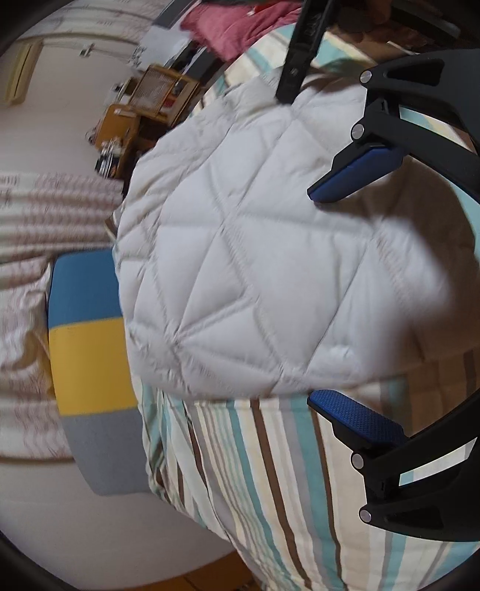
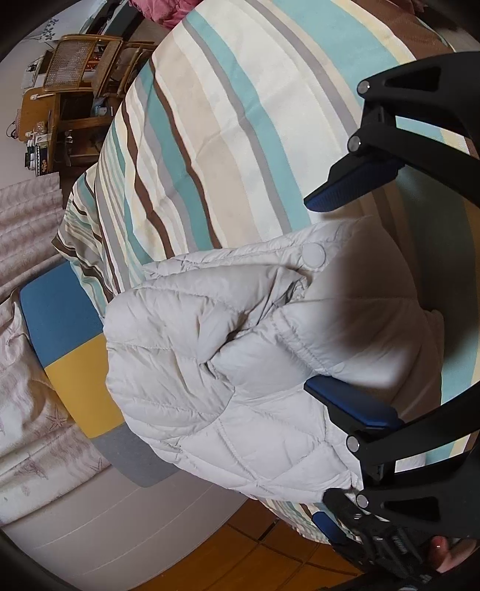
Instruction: Fold large clothes
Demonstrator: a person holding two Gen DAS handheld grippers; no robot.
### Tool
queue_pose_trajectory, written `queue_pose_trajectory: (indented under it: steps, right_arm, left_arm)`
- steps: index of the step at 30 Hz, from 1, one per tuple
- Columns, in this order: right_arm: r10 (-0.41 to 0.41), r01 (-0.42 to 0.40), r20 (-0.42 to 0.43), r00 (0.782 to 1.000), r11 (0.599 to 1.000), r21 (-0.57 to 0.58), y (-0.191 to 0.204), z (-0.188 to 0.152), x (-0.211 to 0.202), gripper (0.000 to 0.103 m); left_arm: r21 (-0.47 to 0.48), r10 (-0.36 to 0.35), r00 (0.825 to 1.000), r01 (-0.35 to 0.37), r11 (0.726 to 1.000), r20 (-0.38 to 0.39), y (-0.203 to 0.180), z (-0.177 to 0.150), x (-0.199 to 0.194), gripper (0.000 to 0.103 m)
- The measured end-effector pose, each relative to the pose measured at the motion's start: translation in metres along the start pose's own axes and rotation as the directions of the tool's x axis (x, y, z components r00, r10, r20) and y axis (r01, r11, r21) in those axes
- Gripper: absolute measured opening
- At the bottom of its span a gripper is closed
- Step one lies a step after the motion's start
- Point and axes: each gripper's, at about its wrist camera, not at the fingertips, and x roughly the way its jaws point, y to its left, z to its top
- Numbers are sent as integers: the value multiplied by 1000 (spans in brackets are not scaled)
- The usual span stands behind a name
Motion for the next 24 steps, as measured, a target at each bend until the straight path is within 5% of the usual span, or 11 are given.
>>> queue_pose_trajectory:
  steps: [7,14,17,24]
  right_arm:
    - [19,-19,39,999,1000,-11,15,18,-12,94]
    - [34,-36,45,998,998,42,15,46,2,94]
    - [-2,4,-32,999,999,54,8,50,24,94]
    - [96,-69,-189,977,987,144,-12,43,66,94]
  left_arm:
    - [-130,-37,998,29,991,-59,30,11,12,100]
    - [-117,-73,991,60,991,-115,33,14,23,100]
    - [-101,-91,986,77,992,-138,39,12,27,100]
    - [-200,-218,957,180,963,-189,56,5,42,100]
